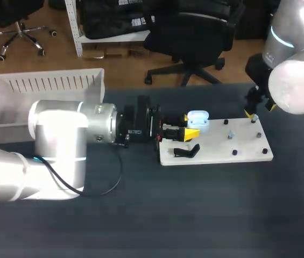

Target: Pick up each earbud case from the left stands, insert the matching earbuds, close the lid, and place the case in the box.

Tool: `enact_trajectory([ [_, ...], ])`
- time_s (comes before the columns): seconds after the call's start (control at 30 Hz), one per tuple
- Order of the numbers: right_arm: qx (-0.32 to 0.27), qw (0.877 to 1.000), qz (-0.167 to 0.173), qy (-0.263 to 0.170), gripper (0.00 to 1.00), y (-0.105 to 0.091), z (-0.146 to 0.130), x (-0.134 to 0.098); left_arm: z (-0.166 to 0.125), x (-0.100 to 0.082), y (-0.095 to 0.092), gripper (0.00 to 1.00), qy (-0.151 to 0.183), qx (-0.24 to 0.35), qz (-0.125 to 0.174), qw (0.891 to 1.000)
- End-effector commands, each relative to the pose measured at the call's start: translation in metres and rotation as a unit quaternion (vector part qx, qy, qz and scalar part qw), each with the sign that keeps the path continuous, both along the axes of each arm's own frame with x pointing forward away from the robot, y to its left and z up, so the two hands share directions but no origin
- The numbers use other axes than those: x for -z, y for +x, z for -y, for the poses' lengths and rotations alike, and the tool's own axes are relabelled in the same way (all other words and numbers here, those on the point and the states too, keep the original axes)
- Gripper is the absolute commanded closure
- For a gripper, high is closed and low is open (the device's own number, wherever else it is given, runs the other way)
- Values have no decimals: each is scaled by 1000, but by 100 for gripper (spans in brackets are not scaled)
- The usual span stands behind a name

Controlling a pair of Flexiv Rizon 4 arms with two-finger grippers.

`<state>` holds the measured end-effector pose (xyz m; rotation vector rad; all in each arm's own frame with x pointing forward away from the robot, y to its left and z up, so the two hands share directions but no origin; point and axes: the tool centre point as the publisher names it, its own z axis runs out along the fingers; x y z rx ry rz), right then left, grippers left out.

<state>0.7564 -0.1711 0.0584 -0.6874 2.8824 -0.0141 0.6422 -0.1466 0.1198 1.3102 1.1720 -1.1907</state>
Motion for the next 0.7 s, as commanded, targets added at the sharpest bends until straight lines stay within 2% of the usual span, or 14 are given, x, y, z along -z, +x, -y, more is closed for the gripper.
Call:
enact_trajectory([
  [0.03,6,1000,-14,-19,42,6,-5,9,0,1,-1,100,-2,-2,2,1000],
  [0.2,13,999,-15,-26,52,8,-3,15,0,1,-1,100,-2,-2,2,1000],
  [0.53,24,999,-15,-36,57,9,-5,21,0,1,-1,100,-2,-2,2,1000],
  [0.7,26,999,-17,-43,55,11,-2,26,0,1,-1,100,-2,-2,2,1000],
])
